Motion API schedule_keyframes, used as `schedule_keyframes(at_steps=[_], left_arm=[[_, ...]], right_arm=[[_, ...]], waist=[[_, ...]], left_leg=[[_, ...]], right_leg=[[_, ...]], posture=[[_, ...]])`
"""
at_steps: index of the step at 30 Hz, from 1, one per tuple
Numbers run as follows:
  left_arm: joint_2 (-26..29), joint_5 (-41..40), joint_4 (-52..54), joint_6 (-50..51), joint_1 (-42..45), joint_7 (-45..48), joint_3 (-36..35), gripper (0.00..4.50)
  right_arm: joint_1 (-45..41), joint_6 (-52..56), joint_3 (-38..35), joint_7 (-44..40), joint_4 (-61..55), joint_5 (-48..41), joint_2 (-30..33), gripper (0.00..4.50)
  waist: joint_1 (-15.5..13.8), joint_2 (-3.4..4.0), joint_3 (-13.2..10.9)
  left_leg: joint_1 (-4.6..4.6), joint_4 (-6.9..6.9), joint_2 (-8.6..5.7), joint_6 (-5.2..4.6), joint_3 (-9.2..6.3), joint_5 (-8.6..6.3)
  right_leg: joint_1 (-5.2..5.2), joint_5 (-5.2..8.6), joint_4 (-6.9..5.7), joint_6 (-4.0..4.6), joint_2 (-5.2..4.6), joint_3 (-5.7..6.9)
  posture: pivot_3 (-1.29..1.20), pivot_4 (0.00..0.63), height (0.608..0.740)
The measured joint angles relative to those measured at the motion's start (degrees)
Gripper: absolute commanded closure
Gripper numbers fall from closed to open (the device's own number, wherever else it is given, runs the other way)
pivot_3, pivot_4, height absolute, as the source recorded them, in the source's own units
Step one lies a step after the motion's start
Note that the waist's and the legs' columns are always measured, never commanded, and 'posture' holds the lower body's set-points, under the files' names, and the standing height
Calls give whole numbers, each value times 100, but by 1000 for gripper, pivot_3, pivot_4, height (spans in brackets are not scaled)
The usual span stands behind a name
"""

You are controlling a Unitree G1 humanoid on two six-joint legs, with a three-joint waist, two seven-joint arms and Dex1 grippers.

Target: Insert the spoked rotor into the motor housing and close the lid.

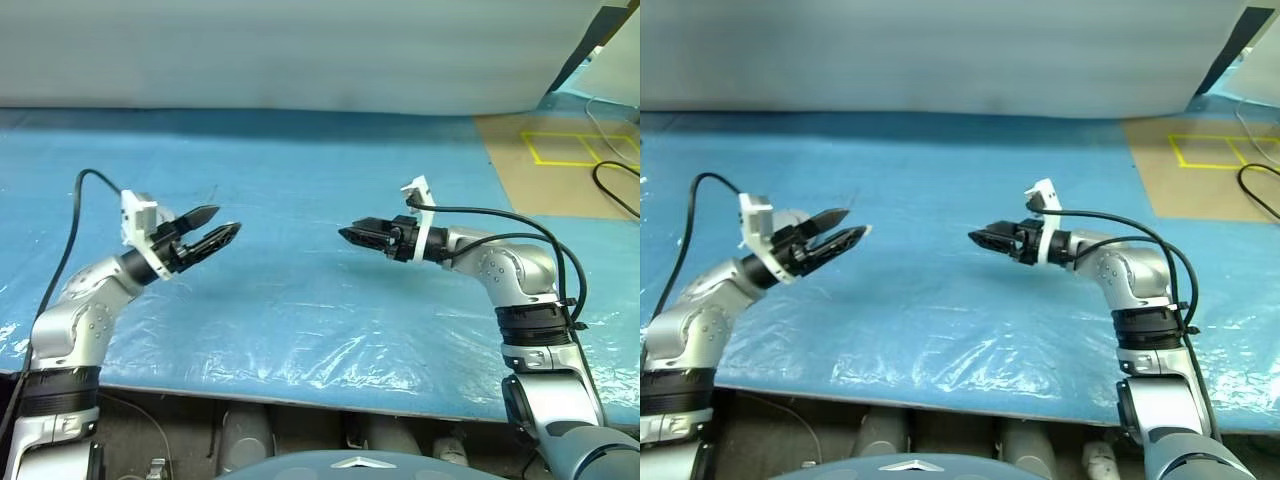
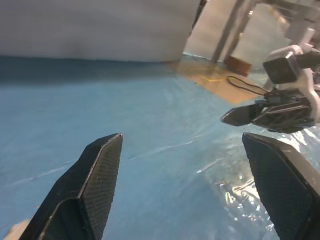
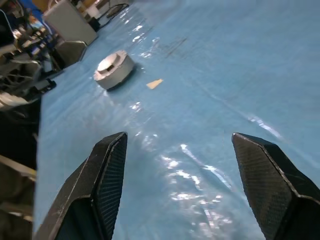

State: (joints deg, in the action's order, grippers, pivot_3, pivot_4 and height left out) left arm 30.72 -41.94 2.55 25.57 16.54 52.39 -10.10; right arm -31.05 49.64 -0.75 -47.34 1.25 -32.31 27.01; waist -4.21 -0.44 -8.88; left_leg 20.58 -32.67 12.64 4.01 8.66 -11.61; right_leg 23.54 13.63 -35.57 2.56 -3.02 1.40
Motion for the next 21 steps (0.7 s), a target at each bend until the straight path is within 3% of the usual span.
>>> schedule_keyframes(at_steps=[10, 21], left_arm=[[-381, 756, -614, -202, 276, 535, 962, 451], [-364, 1079, -688, -550, 345, 736, 1021, 451]], right_arm=[[330, -368, 249, 233, -313, 237, -152, 990], [242, -796, 445, 209, -352, 564, -245, 990]], waist=[[19, 0, 0], [24, 0, 0]], left_leg=[[0, 12, -5, -2, -2, 0], [-5, 9, -4, -2, -2, 0]], right_leg=[[-1, -1, 1, 1, 0, -1], [-5, 0, -1, 2, 0, -1]], posture=[[0, 150, 740], [0, 150, 740]])
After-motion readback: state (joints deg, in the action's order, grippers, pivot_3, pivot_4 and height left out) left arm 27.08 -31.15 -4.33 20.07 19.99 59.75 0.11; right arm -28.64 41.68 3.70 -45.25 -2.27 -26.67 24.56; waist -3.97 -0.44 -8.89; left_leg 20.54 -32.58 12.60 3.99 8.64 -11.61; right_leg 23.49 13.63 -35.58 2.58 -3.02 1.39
